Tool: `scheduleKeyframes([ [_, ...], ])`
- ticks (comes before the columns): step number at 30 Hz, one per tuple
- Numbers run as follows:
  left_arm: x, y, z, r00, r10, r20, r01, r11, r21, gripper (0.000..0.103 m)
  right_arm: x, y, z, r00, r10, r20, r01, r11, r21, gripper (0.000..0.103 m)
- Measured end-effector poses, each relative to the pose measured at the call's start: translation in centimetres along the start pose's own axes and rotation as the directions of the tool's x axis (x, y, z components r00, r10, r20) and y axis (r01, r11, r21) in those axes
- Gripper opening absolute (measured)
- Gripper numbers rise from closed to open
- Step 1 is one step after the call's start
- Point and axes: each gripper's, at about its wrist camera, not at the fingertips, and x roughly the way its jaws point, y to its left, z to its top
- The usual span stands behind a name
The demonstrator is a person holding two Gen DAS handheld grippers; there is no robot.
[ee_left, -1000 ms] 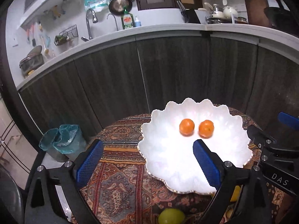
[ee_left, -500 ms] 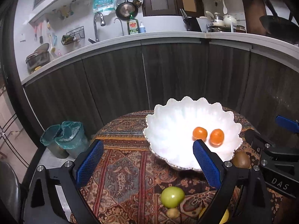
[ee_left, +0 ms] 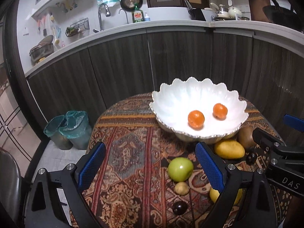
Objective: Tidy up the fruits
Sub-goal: 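Withdraw both open tools from the bowl, then grasp the dark plum with the left tool while the right tool approaches the yellow lemon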
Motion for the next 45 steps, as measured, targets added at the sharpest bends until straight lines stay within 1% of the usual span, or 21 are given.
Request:
scheduleKeyframes([
  [14,0.5,-0.3,-3.8,0.998,0.004,-0.068,-0.002,1.0,0.018,0.094,0.8,0.6,-3.5,0.996,0.019,-0.089,-0.019,1.0,-0.003,0.089],
  [20,0.6,-0.3,-4.8,0.996,-0.006,-0.087,0.007,1.0,0.018,0.092,0.9,0.9,-4.3,0.994,0.025,-0.103,-0.025,1.0,-0.004,0.089],
  [22,0.7,-0.5,-4.9,0.996,-0.012,-0.092,0.014,1.0,0.02,0.09,0.9,0.9,-4.4,0.994,0.024,-0.107,-0.024,1.0,-0.001,0.089],
  [24,0.8,-0.8,-5.1,0.995,-0.019,-0.098,0.022,0.999,0.024,0.085,0.9,0.8,-4.6,0.993,0.024,-0.111,-0.024,1.0,0.003,0.089],
  [31,1.3,-1.6,-6.5,0.99,-0.046,-0.131,0.052,0.998,0.041,0.08,0.7,0.4,-5.6,0.993,0.016,-0.119,-0.013,1.0,0.028,0.089],
  [36,1.9,-2.2,-7.5,0.985,-0.062,-0.162,0.073,0.996,0.059,0.068,0.7,0.2,-6.6,0.992,0.013,-0.129,-0.008,0.999,0.039,0.089],
  [40,2.3,-2.6,-7.8,0.984,-0.065,-0.167,0.077,0.995,0.067,0.066,1.0,0.1,-7.2,0.989,0.017,-0.15,-0.009,0.999,0.049,0.089],
  [45,3.1,-3.1,-8.3,0.977,-0.084,-0.197,0.1,0.992,0.073,0.057,1.2,-0.1,-7.4,0.988,0.017,-0.152,-0.009,0.998,0.054,0.089],
])
